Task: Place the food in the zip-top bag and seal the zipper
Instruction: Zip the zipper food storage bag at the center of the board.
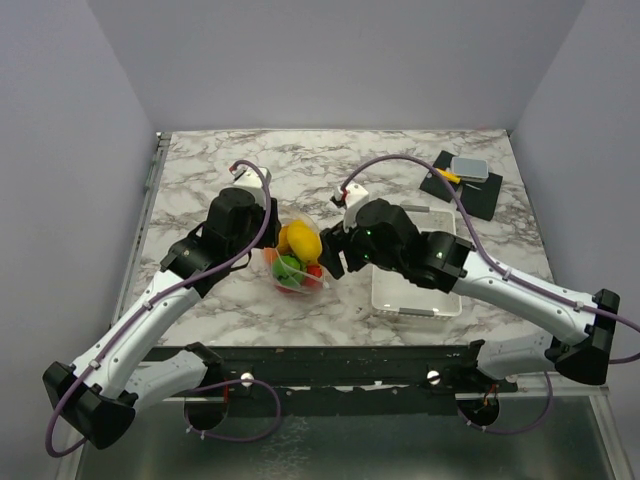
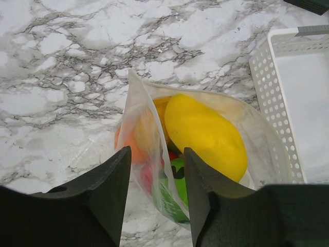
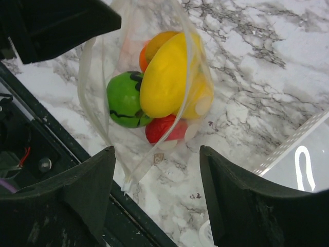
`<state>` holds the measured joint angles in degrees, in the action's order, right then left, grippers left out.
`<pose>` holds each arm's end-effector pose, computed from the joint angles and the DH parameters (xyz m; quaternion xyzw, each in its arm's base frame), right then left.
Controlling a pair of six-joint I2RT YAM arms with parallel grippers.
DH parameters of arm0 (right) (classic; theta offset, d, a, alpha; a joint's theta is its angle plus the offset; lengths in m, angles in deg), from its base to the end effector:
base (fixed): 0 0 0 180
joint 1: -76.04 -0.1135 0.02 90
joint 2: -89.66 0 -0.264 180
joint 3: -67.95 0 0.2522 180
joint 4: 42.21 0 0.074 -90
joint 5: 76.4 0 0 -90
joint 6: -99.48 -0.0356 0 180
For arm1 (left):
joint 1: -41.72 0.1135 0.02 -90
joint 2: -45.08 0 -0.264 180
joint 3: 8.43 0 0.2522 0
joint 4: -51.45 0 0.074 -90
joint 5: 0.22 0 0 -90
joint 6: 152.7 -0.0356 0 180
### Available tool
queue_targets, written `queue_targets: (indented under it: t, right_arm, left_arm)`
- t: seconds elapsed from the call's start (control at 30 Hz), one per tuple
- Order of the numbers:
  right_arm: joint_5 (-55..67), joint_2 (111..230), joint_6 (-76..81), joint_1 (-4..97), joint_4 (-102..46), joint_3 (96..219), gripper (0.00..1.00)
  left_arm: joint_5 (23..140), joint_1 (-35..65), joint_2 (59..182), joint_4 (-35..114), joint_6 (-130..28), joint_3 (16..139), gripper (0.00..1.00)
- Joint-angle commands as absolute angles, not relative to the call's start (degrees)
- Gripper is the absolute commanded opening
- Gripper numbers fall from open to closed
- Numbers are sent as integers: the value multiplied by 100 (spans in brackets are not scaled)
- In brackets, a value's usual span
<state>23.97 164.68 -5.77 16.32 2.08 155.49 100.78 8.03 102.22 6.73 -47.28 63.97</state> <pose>0.1521 0.2478 0.3658 -0.2885 0.8220 0.2322 0.4326 0.1826 -0.1136 0.3481 0.0888 0.8565 -0.1332 0.4908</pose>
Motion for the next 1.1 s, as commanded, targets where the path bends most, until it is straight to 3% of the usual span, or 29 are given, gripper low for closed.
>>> queue_targets:
  t: [0.0,0.33,1.07]
  right_arm:
    - [2460,16084,-1022,1335,-155,15003,72]
    - [2914,15893,-1337,896,-656,14235,73]
    - [3991,16537,-1327,451,-1414,13813,54]
  left_arm:
    - [10126,822,10251,857,-4749,6305,45]
    - [10136,823,10292,913,-4747,6156,40]
    - [10133,823,10128,930,-4697,6035,40]
